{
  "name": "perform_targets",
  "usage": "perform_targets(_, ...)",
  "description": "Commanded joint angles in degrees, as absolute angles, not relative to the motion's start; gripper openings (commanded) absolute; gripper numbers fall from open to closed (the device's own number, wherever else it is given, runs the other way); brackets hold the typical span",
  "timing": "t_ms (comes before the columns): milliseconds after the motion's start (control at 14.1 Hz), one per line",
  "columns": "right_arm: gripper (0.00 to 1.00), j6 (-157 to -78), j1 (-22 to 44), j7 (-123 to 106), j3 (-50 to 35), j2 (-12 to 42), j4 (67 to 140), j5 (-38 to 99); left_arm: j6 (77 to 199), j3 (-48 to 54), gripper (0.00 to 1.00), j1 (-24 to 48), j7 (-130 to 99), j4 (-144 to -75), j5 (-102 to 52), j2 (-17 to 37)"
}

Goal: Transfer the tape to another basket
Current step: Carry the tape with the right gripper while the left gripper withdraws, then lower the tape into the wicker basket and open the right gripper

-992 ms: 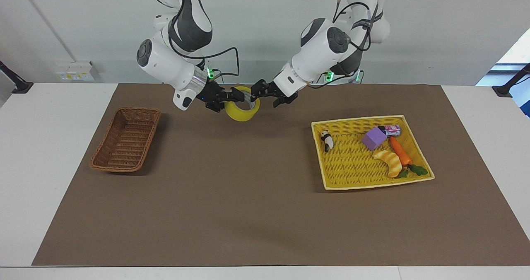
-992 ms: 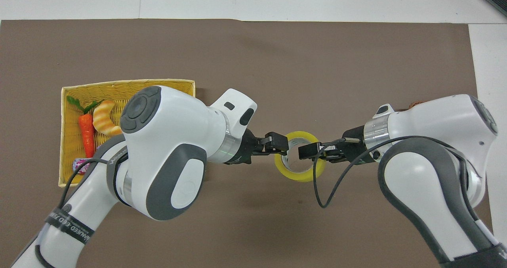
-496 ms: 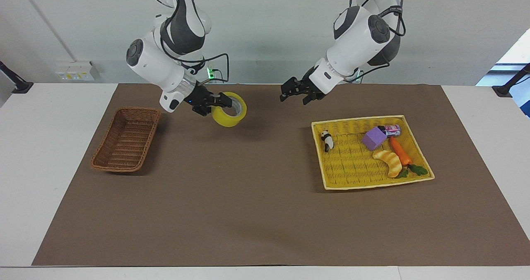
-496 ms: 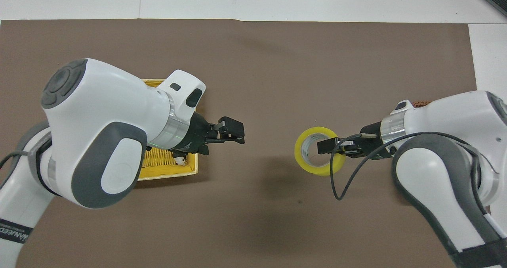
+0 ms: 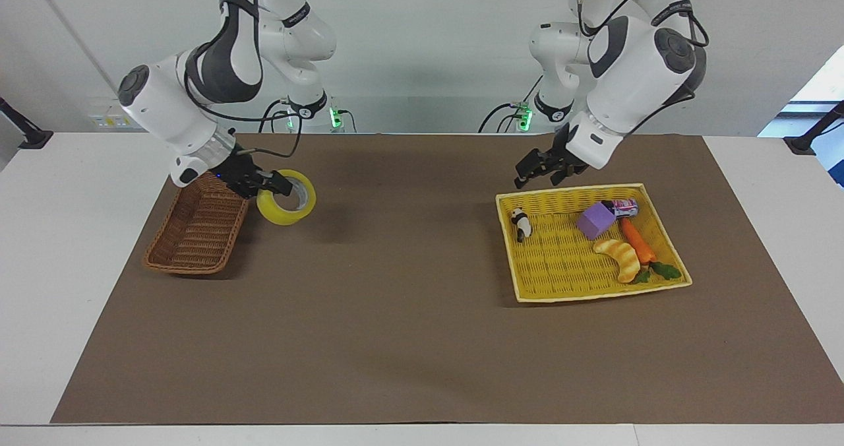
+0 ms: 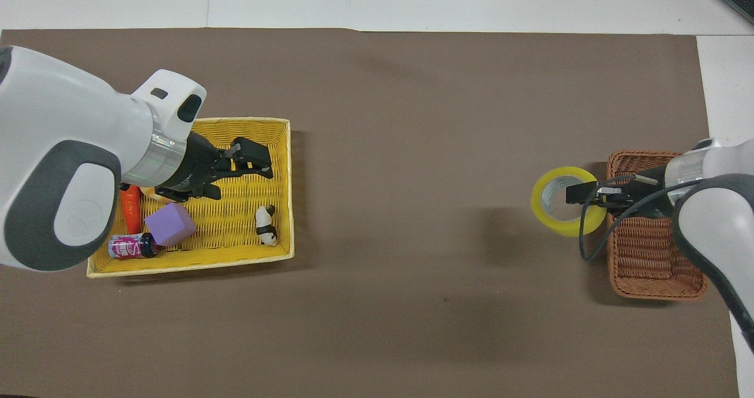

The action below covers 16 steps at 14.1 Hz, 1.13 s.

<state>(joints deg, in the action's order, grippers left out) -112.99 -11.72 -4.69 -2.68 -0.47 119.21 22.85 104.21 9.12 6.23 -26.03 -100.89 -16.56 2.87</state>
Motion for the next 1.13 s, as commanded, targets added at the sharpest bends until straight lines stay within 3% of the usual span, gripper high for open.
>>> perform_targets(0,0.00,-114.61,-17.91,-8.86,-3.43,3.15,116.90,22.76,102.48,9.76,1.00,1.95,-22.00,-98.27,-13.98,3.16)
perform_targets(638,0.00,-115.49,-27.85,-22.13,-3.34,7.73,116.37,23.29,94.15,8.71,1.00,-1.75,-6.44,-92.12,0.69,2.81)
perform_targets(1062,0.00,-111.88,-30.41,-27.06,-3.25,6.42,118.20,22.24,81.12,7.38,1.00,-1.67,-3.26,-84.99,3.51,2.46)
